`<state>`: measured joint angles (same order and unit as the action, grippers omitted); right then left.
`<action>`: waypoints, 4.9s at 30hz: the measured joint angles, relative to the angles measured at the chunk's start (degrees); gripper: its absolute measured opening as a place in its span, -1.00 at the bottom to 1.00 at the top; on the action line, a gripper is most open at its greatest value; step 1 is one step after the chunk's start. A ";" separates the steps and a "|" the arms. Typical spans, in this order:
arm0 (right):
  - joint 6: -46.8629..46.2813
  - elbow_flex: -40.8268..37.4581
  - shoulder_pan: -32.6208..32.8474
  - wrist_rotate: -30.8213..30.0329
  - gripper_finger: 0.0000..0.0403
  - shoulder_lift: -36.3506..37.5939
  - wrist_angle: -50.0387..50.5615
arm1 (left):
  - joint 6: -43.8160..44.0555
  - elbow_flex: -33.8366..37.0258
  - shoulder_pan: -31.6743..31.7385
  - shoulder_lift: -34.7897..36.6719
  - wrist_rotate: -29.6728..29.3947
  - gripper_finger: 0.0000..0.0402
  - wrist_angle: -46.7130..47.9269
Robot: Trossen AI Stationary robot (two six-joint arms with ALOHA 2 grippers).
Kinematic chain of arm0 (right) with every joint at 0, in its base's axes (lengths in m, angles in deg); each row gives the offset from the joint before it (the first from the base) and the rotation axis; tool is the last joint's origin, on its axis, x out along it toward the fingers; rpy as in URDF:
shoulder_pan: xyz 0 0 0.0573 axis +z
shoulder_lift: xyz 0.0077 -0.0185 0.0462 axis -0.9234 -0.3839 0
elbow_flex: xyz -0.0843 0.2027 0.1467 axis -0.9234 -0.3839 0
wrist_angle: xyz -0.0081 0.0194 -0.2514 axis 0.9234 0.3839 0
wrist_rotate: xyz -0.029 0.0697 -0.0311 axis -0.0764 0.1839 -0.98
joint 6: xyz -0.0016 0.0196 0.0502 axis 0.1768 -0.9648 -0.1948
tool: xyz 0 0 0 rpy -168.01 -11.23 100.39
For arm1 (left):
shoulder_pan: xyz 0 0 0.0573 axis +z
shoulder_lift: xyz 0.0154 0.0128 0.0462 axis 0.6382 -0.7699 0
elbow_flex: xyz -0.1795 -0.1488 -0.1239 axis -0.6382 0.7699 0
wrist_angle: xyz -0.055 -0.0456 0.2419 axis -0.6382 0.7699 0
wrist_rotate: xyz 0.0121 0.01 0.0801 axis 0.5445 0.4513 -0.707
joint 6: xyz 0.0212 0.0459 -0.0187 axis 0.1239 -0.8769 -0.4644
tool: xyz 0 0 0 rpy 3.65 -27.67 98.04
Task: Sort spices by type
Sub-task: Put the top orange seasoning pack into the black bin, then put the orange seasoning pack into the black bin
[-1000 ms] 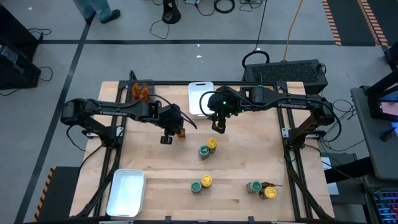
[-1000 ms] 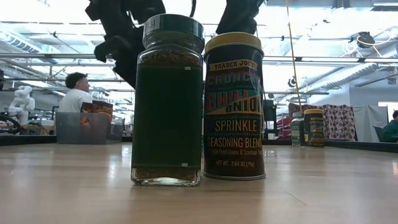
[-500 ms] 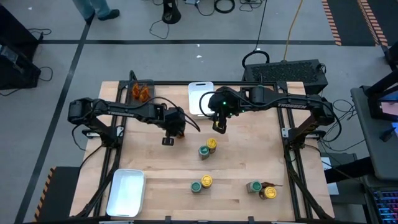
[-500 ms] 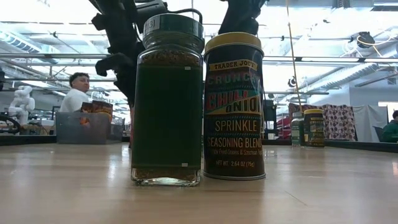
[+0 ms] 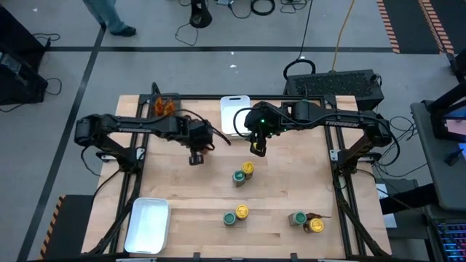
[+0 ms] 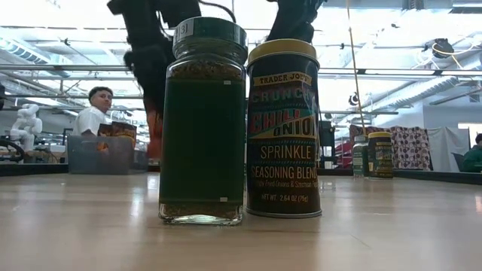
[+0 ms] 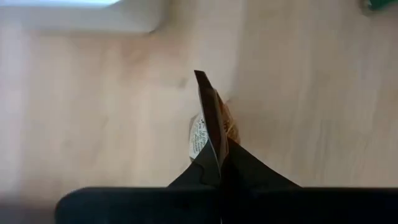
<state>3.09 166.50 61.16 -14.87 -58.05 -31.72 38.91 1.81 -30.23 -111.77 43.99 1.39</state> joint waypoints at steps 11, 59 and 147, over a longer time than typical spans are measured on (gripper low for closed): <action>1.19 0.01 -0.07 -0.02 -0.08 -0.02 0.08 | 23.41 -7.80 10.03 9.32 -13.62 -0.99 14.31; 12.12 0.01 -0.11 0.00 -0.08 0.42 6.62 | 40.26 7.03 29.15 17.41 -19.33 -1.00 18.78; -20.01 -0.01 6.24 7.83 -0.08 14.58 12.22 | 20.71 -9.91 -0.81 17.43 -13.92 -0.15 -2.85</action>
<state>-16.92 166.49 67.40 -7.04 -43.48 -19.50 59.62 -8.10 -31.04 -94.35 30.07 -1.46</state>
